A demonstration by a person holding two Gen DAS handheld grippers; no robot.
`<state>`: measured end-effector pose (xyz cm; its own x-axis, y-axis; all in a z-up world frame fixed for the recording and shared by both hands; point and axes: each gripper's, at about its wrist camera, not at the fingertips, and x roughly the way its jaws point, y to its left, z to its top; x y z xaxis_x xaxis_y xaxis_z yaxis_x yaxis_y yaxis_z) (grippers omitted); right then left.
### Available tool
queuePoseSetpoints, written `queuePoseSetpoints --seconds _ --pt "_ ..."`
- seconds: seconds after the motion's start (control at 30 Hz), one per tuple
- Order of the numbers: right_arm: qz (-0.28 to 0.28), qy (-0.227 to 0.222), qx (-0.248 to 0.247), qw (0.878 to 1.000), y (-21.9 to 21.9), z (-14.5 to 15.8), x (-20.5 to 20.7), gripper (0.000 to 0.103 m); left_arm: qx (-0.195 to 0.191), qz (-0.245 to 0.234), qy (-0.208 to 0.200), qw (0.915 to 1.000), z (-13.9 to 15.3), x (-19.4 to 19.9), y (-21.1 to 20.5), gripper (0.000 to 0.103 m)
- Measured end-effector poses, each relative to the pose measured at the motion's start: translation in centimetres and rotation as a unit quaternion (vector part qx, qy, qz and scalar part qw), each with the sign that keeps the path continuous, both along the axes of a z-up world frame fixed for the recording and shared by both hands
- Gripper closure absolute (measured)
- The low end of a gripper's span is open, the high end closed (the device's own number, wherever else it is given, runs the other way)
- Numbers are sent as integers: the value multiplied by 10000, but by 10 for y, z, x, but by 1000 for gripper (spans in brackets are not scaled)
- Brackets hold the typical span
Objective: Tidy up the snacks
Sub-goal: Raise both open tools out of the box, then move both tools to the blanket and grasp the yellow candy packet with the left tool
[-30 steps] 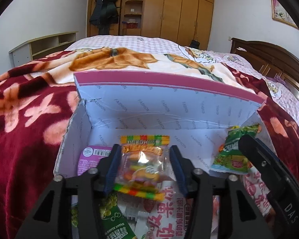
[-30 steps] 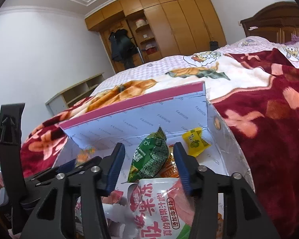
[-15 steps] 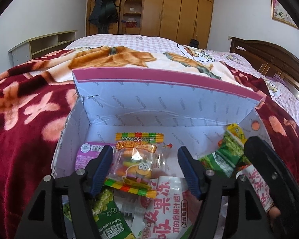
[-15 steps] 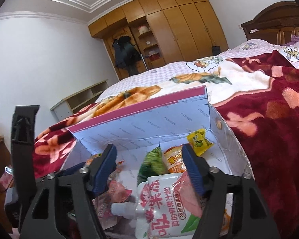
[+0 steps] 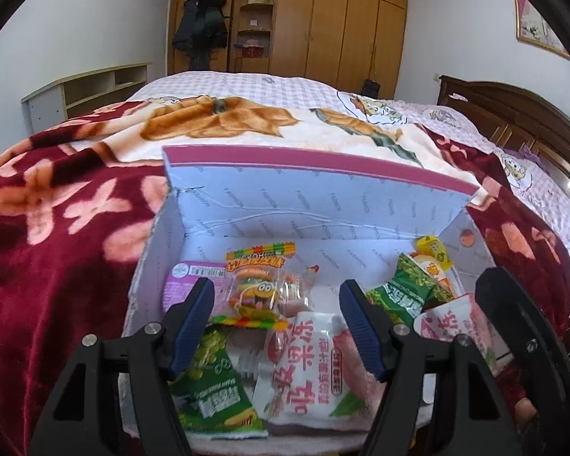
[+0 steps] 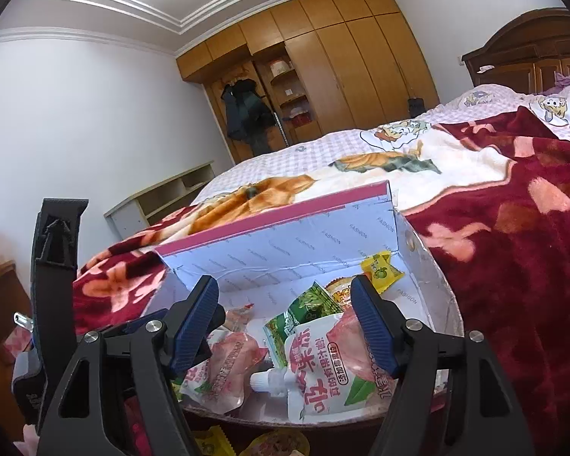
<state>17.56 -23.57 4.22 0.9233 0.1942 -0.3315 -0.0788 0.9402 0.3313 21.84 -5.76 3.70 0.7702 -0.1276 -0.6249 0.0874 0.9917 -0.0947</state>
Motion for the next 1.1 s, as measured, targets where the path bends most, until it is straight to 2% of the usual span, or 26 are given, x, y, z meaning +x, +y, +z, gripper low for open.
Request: queuePoseSetpoints --seconds 0.6,1.1 --pt "6 -48 100 9999 -2 12 -47 29 -73 61 -64 9999 19 -54 12 31" --pt "23 115 113 9999 -6 8 -82 29 7 67 185 9998 8 -94 11 31"
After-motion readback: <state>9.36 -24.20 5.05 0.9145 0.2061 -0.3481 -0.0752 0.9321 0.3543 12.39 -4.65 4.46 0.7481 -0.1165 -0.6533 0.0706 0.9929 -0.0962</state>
